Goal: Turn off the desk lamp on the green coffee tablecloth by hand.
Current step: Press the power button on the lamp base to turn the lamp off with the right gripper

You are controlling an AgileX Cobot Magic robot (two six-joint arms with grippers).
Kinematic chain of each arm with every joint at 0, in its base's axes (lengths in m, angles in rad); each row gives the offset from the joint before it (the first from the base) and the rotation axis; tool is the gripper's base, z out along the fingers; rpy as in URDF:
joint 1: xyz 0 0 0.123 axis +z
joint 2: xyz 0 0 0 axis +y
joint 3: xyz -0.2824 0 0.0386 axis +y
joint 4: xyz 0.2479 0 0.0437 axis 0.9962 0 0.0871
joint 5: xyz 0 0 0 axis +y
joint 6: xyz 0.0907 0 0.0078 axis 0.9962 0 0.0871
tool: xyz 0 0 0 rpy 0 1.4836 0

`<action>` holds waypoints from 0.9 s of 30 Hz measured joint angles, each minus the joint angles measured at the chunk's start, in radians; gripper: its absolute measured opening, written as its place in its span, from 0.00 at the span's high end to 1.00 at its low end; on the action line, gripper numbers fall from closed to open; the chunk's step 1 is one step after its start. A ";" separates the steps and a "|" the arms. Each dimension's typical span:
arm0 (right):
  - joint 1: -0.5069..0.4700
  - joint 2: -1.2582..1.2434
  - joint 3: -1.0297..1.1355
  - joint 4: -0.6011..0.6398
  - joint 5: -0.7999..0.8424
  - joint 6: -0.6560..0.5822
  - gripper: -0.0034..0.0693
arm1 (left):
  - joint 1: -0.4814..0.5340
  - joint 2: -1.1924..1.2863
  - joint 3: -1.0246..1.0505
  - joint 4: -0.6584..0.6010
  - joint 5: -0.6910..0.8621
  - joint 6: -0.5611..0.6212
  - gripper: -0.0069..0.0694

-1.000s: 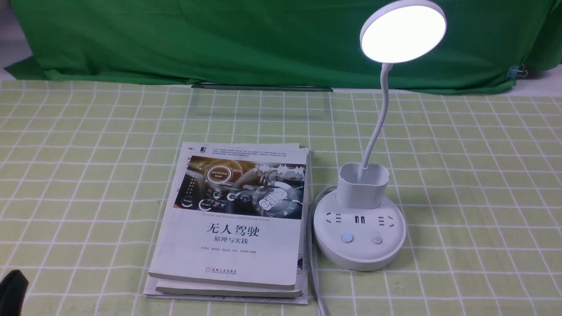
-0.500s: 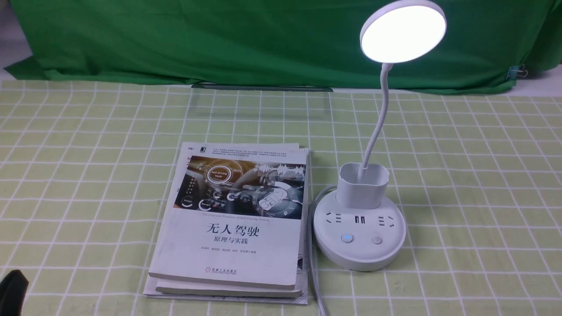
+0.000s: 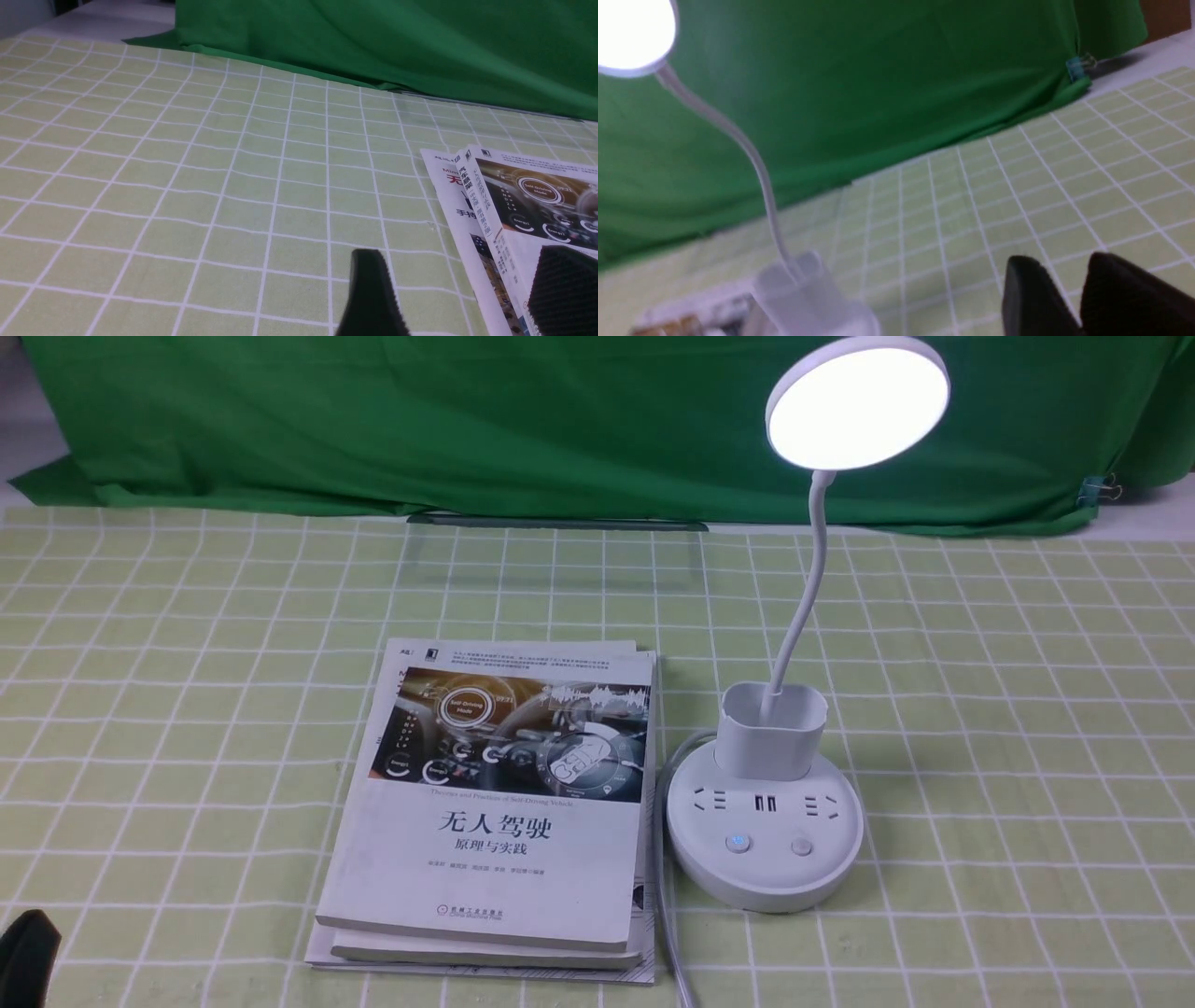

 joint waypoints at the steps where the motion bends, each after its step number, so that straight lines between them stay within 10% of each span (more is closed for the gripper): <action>1: 0.000 0.000 0.000 0.003 -0.020 0.033 0.62 | 0.000 0.000 0.000 0.000 0.000 0.000 0.37; 12: 0.041 0.088 -0.127 0.005 0.191 0.035 0.88 | 0.000 0.000 0.000 0.000 0.000 0.000 0.37; 27: 0.129 0.973 -0.727 -0.013 0.840 -0.253 0.89 | 0.000 0.000 0.000 0.000 0.000 0.000 0.37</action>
